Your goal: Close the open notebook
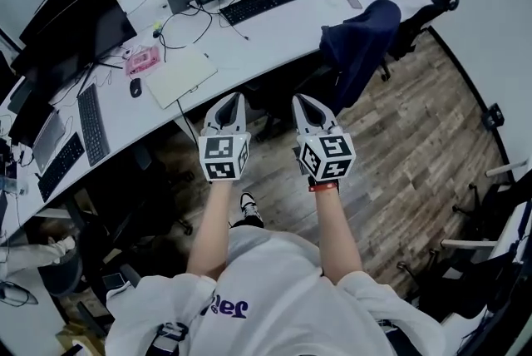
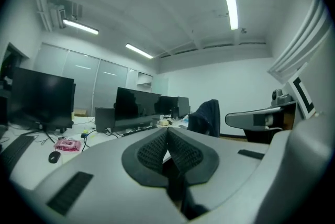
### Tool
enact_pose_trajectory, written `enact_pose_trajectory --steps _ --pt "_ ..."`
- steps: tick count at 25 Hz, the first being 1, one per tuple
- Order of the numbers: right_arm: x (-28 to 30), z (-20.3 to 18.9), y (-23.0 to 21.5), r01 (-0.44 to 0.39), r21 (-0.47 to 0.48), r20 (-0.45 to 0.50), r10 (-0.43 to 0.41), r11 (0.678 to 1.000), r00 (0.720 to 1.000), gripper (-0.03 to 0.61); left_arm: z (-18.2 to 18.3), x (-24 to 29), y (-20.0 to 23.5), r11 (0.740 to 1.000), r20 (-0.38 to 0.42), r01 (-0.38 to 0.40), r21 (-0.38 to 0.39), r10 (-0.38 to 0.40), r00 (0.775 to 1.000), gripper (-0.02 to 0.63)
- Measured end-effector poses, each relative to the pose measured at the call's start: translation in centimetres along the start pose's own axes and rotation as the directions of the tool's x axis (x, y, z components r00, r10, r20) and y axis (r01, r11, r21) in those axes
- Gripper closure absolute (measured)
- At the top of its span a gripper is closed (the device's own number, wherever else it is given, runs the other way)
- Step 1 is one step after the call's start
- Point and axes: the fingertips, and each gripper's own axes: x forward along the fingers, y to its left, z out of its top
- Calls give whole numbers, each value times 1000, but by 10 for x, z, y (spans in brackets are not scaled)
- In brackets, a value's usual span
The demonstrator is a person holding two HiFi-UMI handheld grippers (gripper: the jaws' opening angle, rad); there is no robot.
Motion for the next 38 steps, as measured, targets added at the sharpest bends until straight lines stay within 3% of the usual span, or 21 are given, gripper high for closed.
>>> enact_pose_trajectory --steps 5,9,14,20,26,33,38 --pt "56 -5 34 -85 -18 -36 84 996 996 563 -6 9 59 995 0 -68 -74 68 998 594" --pt "96 -7 60 -121 -117 -74 113 986 991 563 -15 12 97 990 -14 -124 -64 124 992 594" --pt "146 -3 94 -193 -107 -72 186 975 980 563 -25 13 145 974 -71 -227 8 227 971 594" --pt "197 -13 146 -282 -68 -88 276 957 957 563 -46 -6 204 949 -108 -310 -62 302 947 592" --pt "233 -33 195 -386 -51 -138 377 921 916 563 -73 -34 254 901 -139 -407 -153 388 911 591" --pt "278 -63 239 -503 -44 -205 485 863 850 563 -113 -46 311 818 -196 -508 -269 470 861 591" --pt "322 -83 246 -560 -6 -258 540 828 801 563 -153 -34 337 766 -279 -546 -338 472 836 548"
